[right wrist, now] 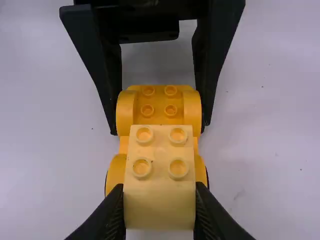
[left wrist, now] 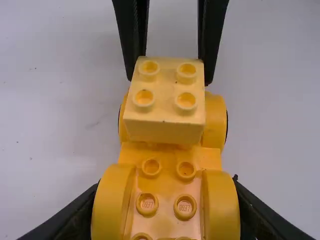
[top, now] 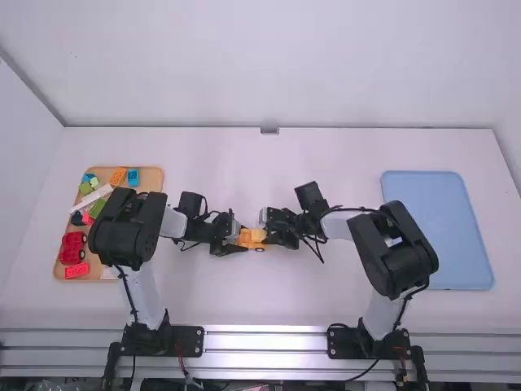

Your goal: Assemble lego blocks to make yellow taxi

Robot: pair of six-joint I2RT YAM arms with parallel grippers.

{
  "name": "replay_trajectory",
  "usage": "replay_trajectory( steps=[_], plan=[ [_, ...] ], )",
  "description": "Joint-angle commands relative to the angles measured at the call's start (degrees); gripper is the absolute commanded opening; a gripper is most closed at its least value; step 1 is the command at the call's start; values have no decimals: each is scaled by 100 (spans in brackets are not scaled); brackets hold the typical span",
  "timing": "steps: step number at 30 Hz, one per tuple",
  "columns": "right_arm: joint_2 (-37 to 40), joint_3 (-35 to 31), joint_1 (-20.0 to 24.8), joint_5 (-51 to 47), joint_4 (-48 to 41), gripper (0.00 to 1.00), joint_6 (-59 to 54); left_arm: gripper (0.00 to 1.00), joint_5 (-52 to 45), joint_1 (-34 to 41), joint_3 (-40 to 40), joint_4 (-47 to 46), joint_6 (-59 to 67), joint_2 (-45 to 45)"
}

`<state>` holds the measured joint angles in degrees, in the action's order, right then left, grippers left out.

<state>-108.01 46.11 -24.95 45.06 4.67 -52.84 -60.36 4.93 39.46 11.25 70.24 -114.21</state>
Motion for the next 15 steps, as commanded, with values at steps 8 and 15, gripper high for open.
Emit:
replay_trajectory(
  steps=[8,15],
  plan=[
    [-31,-39,-66,-203,-249,13,-245,57,-153,33,48,-22,-42,-35],
    [-31,-39,-55,-317,-245,11,-210,57,-153,31,50,-20,-39,-35]
  ],
)
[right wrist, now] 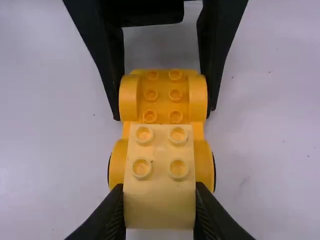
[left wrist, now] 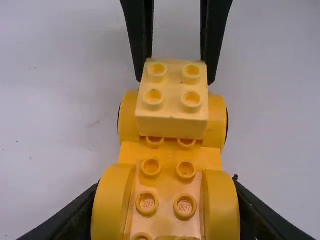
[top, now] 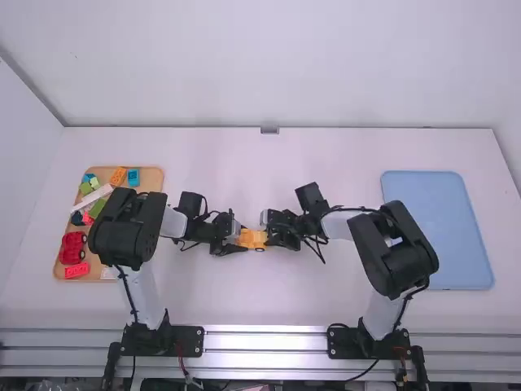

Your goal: Assemble lego blocks to make yellow taxi

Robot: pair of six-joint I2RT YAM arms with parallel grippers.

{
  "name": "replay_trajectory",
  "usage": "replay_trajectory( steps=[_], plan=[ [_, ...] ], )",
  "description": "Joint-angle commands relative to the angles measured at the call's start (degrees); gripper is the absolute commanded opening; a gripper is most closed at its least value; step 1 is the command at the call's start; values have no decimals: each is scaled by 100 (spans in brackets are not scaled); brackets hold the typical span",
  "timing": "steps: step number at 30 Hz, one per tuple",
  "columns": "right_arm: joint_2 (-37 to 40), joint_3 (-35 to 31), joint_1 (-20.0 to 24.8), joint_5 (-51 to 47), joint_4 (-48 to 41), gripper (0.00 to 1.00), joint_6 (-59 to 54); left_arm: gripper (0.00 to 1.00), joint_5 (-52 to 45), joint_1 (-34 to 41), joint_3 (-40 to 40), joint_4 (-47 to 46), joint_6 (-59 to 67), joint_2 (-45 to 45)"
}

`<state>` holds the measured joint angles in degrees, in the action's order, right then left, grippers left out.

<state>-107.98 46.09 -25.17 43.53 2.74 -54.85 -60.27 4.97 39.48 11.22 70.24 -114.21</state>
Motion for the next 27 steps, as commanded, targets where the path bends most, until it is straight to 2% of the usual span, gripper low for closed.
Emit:
replay_trajectory(
  steps=[1,4,6,7,9,10,13,15,16,20,23,26,27],
  plan=[
    [-33,-37,-35,-162,-31,12,55,57,-162,28,48,-20,-39,-35],
    [-33,-37,-35,-155,24,15,103,57,-162,28,48,-20,-39,-35],
    [-33,-37,-79,-155,50,38,105,57,-164,26,48,-22,-39,-37],
    [-33,-37,-101,-157,48,45,103,57,-162,26,48,-20,-39,-35],
    [-33,-37,-114,-153,83,68,107,58,-162,28,48,-20,-42,-35],
    [-33,-37,-109,-90,118,72,107,58,-162,28,48,-17,-39,-35],
    [57,-37,-9,164,55,73,105,58,-160,28,50,-20,-39,-35],
    [142,-37,63,317,-57,70,70,58,-160,26,52,-24,-42,-35],
    [195,-37,118,378,-151,66,22,58,-162,28,50,-20,-39,-35],
    [289,-42,365,457,-448,42,-262,58,-160,28,48,-17,-42,-35],
    [269,-52,428,446,-431,14,-243,58,-160,26,55,-20,-39,-35],
    [203,-55,369,444,-332,1,-236,58,-160,28,52,-20,-42,-35],
    [157,-63,313,444,-280,0,-243,59,-160,26,52,-20,-42,-35]
  ],
)
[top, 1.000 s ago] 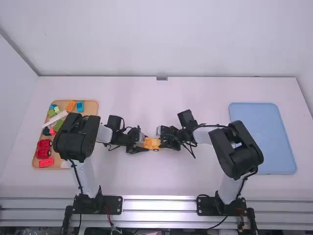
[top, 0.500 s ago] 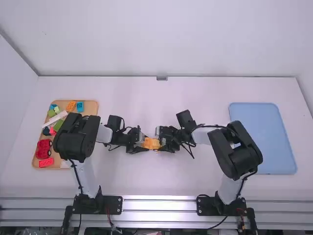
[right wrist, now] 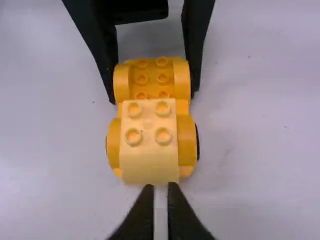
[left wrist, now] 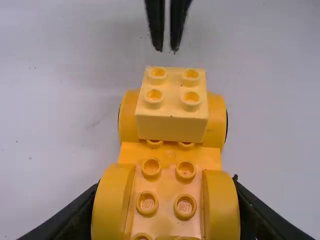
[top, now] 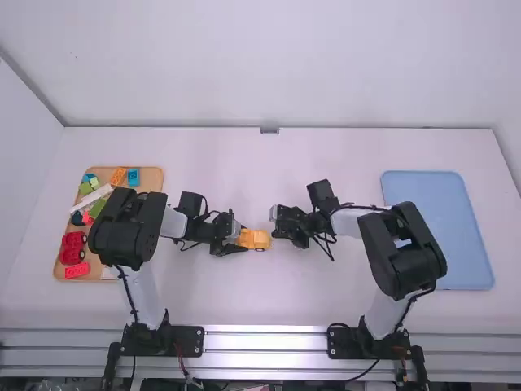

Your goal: Assemble lego blocks to make yellow taxi

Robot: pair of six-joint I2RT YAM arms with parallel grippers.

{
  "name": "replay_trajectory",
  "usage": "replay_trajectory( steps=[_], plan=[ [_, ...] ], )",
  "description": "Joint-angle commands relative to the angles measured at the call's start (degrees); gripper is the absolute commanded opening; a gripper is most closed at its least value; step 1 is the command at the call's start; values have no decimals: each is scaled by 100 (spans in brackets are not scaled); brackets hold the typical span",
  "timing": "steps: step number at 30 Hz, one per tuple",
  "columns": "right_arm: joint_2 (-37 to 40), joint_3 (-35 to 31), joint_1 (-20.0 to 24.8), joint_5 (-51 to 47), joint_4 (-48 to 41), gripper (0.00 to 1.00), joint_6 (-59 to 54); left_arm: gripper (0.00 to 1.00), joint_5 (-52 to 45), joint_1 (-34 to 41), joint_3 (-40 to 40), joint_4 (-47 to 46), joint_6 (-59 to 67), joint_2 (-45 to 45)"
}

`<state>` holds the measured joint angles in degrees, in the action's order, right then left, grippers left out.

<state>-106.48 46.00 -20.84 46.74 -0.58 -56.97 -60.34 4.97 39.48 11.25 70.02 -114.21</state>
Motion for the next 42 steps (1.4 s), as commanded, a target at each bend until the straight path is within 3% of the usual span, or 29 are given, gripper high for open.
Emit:
replay_trajectory(
  steps=[1,21,28,33,42],
  plan=[
    [2,-57,-129,120,61,0,-31,59,-153,26,52,-22,-20,-35],
    [28,-55,-428,-138,527,0,313,57,-153,26,52,-24,-17,-35],
    [190,-66,-356,656,728,0,46,57,-153,28,52,-20,-17,-35],
    [177,-66,-599,17,481,0,55,57,-157,28,52,-13,-17,-35],
    [-376,57,-922,-651,841,0,535,56,-157,26,52,-17,-15,-35]
  ],
)
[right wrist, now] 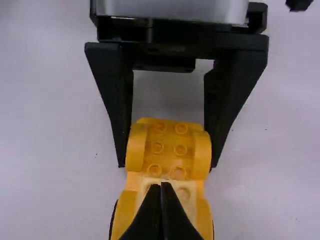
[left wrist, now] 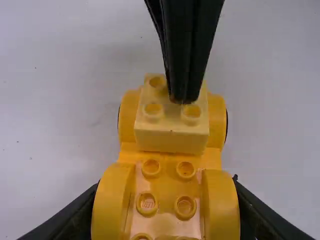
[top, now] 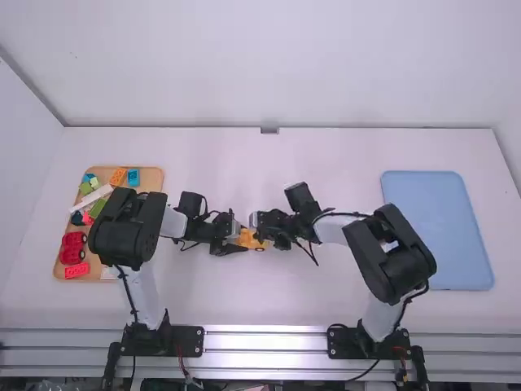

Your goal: Assemble lego blocks to make yellow taxi

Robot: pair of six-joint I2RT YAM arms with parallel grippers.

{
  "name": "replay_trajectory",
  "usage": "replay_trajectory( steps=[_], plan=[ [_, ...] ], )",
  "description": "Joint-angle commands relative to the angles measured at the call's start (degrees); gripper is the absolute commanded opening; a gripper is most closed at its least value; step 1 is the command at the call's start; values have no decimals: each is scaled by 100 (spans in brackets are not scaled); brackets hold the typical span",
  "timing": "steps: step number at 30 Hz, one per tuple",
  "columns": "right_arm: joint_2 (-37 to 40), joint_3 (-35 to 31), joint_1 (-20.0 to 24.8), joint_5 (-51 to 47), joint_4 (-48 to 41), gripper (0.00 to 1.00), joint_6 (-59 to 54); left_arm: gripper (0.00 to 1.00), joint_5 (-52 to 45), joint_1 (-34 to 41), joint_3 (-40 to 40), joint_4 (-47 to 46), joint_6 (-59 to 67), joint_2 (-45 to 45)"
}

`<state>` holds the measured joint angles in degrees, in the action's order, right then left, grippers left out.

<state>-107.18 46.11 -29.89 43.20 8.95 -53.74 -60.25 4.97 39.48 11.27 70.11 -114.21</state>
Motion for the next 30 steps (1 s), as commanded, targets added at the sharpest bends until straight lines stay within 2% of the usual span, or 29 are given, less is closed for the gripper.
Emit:
replay_trajectory(
  steps=[1,8,12,19,24,27,30],
  plan=[
    [-332,81,-2,-278,-175,0,208,56,-166,26,52,-20,-26,-35],
    [-656,463,133,-437,-1368,0,-509,55,-162,28,52,2,-28,-35],
    [-673,431,293,-616,-1458,0,-468,54,-164,26,52,-2,-28,-35],
    [-627,529,343,-186,-1296,0,-476,54,-162,28,107,-2,-243,-35],
    [-330,811,557,354,-1628,0,-518,54,-164,28,129,42,-387,-35],
    [17,984,813,813,-1696,0,-527,53,-168,28,127,153,-389,-35],
    [400,1023,1084,859,-1705,0,-435,52,-162,90,127,245,-468,-35]
  ],
)
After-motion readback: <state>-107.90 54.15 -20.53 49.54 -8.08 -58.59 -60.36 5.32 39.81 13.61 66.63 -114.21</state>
